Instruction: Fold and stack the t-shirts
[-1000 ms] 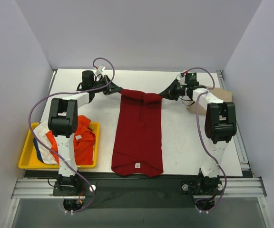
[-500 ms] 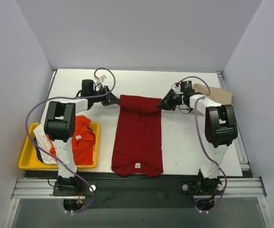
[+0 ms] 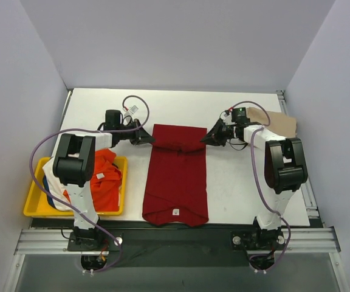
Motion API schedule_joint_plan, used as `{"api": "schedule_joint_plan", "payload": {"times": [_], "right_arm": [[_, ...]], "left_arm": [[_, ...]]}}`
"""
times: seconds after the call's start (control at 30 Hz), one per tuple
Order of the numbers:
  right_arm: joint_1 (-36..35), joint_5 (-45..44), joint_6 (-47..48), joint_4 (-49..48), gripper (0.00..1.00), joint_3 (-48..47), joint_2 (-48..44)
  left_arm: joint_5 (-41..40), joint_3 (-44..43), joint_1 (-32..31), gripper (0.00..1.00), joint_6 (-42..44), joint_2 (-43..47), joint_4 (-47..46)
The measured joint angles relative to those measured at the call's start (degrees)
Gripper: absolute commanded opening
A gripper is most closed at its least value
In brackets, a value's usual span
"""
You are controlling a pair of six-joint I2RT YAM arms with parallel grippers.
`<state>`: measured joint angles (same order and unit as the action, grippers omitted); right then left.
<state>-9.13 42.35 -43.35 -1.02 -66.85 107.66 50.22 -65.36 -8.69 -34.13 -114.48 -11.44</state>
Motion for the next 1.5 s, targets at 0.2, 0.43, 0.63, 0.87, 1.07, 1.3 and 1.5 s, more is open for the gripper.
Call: {"api": "schedule_joint_plan", "payload": {"times": [0.2, 0.43, 0.63, 0.87, 1.07, 1.3, 1.5], "right_arm": [[-1.4, -0.1, 3.0, 2.3, 0.24, 0.9, 0.0], [-2.4, -0.1, 9.1, 8.3, 0.33, 4.5, -2.3], [-2.0, -0.4, 13.7, 14.2, 0.34, 4.5, -7.5], [-0.3, -0.8, 15.3, 17.9, 0.34, -0.5, -8.0], [-0.3, -0.7, 15.3, 18.0, 0.35, -7.6, -3.5], [-0.4, -1.0, 14.9, 18.1, 0.34, -10.1, 1.4], [-1.5, -0.7, 14.8, 18.4, 0.33, -10.1, 3.4]], "left_arm": [[-0.3, 1.6, 0.0, 0.33, 3.1, 0.3, 4.8], [-0.3, 2.8, 0.0, 0.36, 6.7, 5.0, 11.7], [0.0, 2.9, -0.2, 0.37, 8.9, 10.5, 16.7], [1.6, 1.5, -0.2, 0.41, 10.5, 13.1, 22.1], [1.8, -0.2, -1.0, 0.41, 10.6, 12.8, 23.1], [-4.0, -8.6, -6.6, 0.40, 7.8, 5.4, 22.4], [-6.3, -9.0, -8.6, 0.40, 5.2, 1.2, 21.8]]}}
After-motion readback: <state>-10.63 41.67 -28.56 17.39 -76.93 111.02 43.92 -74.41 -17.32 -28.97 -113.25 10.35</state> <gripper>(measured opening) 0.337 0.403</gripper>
